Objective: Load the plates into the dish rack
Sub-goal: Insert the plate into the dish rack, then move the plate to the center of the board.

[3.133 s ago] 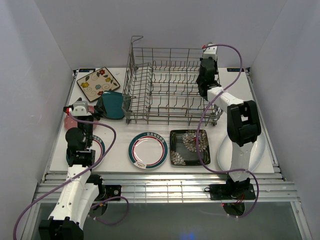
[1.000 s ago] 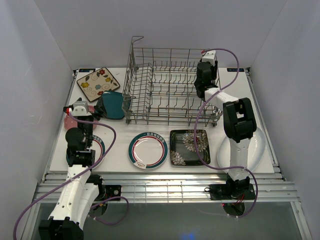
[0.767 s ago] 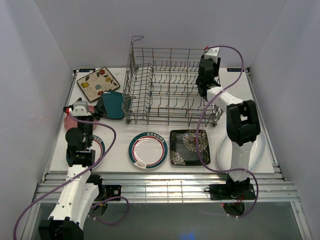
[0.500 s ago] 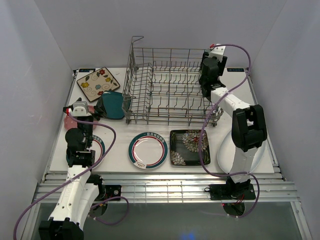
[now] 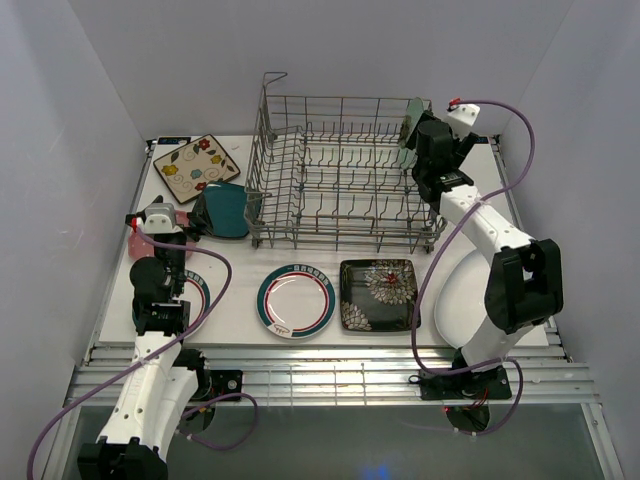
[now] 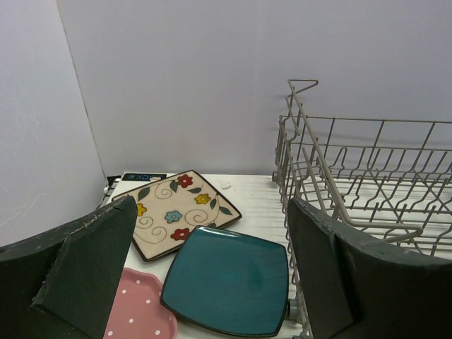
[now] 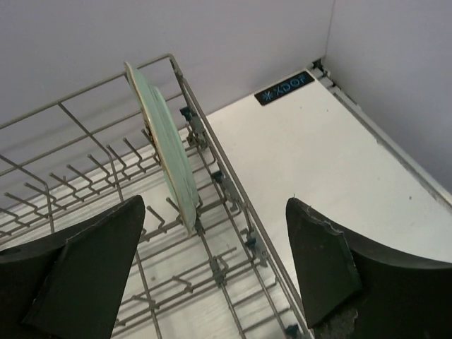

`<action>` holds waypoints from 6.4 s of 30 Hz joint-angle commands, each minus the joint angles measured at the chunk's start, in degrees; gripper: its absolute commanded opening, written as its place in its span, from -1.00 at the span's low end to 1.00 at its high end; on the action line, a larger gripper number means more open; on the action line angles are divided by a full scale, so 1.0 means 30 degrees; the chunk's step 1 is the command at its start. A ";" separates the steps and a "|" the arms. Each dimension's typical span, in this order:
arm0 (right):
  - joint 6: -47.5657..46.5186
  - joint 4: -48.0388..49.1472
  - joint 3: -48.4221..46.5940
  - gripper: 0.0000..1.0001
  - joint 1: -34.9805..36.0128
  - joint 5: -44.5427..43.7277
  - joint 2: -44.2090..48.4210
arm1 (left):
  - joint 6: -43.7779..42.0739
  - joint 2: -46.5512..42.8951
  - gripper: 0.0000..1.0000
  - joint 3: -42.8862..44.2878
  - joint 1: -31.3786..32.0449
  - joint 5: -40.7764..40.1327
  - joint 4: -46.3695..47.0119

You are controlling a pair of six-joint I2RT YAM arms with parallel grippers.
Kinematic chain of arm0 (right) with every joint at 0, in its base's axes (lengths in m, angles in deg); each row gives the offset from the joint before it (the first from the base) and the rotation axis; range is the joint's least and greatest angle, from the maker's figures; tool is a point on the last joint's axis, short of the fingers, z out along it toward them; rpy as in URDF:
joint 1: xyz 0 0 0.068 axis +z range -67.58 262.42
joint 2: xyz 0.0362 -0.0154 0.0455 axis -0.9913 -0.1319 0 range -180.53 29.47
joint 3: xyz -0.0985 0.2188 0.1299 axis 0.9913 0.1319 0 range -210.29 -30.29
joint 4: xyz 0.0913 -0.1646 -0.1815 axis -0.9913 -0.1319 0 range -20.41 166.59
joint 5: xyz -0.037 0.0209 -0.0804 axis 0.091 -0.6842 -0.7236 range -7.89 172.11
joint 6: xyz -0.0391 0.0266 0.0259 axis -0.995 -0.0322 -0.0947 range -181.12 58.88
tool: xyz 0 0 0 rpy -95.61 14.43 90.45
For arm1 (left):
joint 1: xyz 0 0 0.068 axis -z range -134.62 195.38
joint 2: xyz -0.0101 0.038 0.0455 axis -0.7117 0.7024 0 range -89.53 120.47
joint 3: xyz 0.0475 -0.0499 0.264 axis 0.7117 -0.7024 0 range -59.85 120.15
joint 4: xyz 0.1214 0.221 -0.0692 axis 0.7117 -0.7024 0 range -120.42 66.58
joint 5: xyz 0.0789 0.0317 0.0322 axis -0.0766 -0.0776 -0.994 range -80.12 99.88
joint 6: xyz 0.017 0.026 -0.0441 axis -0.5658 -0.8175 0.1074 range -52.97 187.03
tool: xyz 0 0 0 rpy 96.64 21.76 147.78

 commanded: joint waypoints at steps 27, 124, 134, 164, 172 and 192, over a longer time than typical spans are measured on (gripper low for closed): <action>1.4710 -1.3541 0.9993 0.79 -0.0051 -0.0999 1.2686 | 0.0082 -0.0269 0.96 0.0332 0.0000 0.0117 -0.0327; 0.9850 -1.0116 0.3524 -0.84 -0.7844 0.7498 -0.0906 | -0.0094 -0.0094 0.96 0.0215 0.0000 0.0204 -0.0297; 0.9204 -0.9821 0.0627 -0.85 -0.7844 0.7789 -0.2602 | -0.0152 -0.0034 0.96 0.0273 0.0000 0.0175 -0.0297; 0.9608 -0.9520 0.7210 -0.11 -0.7756 0.6272 0.5186 | -0.0152 -0.0123 0.96 0.0215 0.0000 0.0409 -0.0297; 1.1547 -1.4067 0.7476 -0.01 -0.7756 0.5038 0.5069 | -0.0152 -0.0210 0.96 0.0186 0.0000 0.0439 -0.0297; 1.4828 -1.8635 1.1255 0.25 -0.7756 0.2197 1.0750 | -0.0035 -0.0181 0.96 0.0214 0.0000 0.0614 -0.0297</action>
